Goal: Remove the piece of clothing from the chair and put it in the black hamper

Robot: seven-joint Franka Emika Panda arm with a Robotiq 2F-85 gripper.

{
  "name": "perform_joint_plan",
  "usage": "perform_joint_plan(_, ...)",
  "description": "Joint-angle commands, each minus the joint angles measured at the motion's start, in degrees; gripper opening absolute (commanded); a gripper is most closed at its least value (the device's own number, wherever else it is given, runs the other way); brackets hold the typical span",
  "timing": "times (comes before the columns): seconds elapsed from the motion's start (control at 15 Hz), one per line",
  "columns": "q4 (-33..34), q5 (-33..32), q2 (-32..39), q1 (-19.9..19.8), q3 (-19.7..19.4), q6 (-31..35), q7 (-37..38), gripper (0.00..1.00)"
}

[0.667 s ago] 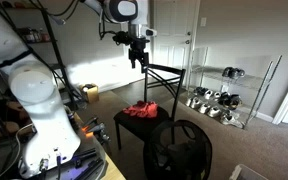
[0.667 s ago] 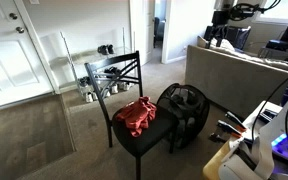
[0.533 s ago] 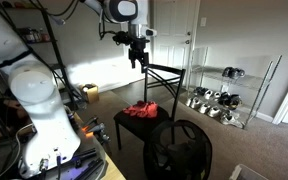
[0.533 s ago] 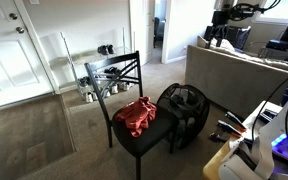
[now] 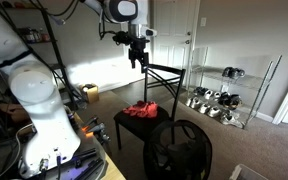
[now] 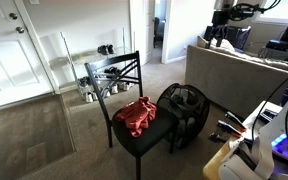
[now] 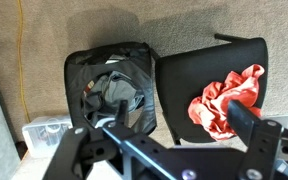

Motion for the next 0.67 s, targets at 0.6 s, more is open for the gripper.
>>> perform_joint_plan(0.6, 2.15, -2.19, 13.72, 4.48, 12.97, 11.41, 23.75, 1.00)
